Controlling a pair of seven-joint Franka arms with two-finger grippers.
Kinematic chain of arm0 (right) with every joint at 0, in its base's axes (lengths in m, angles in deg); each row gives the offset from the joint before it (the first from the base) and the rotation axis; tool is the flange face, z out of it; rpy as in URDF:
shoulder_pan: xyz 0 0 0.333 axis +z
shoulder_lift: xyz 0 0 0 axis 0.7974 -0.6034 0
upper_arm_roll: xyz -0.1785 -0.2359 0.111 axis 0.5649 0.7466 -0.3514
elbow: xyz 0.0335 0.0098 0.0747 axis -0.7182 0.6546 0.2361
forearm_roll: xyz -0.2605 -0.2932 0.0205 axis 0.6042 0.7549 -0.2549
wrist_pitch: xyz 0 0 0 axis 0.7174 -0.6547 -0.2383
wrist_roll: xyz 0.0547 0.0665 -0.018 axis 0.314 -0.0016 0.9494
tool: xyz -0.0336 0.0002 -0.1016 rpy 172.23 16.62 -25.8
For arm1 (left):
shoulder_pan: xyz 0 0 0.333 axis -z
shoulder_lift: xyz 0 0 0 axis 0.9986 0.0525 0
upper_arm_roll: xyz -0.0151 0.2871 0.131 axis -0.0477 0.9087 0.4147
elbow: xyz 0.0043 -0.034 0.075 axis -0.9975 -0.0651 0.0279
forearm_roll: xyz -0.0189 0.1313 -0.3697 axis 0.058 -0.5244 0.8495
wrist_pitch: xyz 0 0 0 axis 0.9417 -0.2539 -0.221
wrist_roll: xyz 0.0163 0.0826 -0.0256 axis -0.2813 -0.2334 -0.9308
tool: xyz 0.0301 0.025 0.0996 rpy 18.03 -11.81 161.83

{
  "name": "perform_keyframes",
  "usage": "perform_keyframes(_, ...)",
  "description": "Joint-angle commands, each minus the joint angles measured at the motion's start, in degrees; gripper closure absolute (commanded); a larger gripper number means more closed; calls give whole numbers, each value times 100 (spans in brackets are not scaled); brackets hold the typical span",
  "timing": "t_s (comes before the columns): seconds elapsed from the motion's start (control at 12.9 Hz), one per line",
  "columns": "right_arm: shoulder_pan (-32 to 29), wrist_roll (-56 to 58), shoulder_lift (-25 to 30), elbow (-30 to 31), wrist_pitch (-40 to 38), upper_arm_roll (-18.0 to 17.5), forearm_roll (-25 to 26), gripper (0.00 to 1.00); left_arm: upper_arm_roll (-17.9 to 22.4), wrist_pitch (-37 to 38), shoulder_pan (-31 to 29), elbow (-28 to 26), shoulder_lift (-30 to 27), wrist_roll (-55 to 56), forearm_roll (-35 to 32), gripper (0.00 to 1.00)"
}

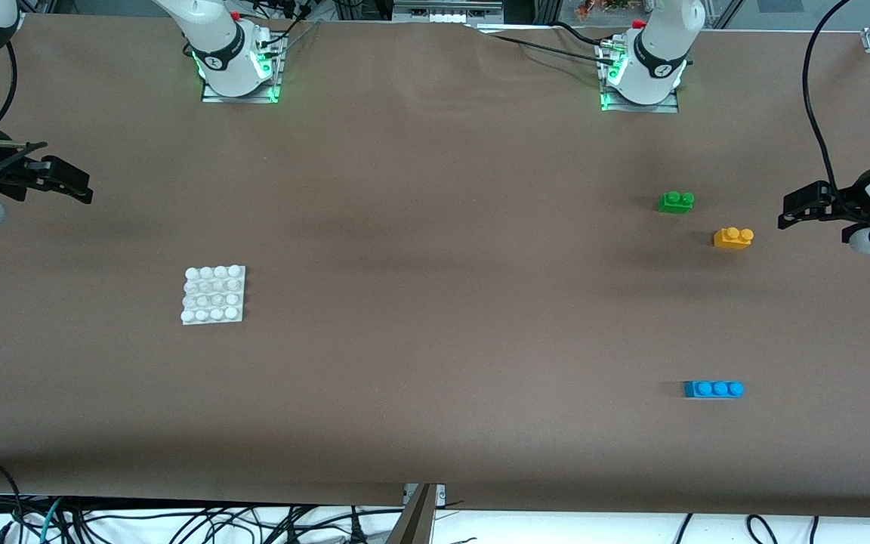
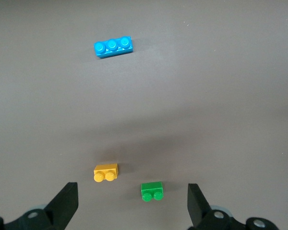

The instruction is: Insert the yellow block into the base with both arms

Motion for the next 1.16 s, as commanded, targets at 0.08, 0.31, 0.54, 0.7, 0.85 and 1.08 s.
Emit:
perform_keyframes(0.08,-15,68,73,53,-37,-9,-47,0,9,126,-14,198,82,-128,-8,0)
perform_keyframes(0.31,-15,68,64,53,-28,-9,-56,0,9,126,-14,198,82,-128,-8,0)
perform_keyframes(0.54,-15,60,3,53,33,-9,-47,0,9,126,-14,198,82,-120,-8,0)
perform_keyframes(0.7,-15,94,-224,45,34,0,22,0,9,126,-14,198,82,-120,-8,0)
perform_keyframes(0.85,-50,95,-671,18,103,8,-20,0,9,126,-14,198,82,-120,-8,0)
perform_keyframes(1.08,-85,86,-1479,35,620,35,-30,0,9,126,-14,198,82,-120,-8,0)
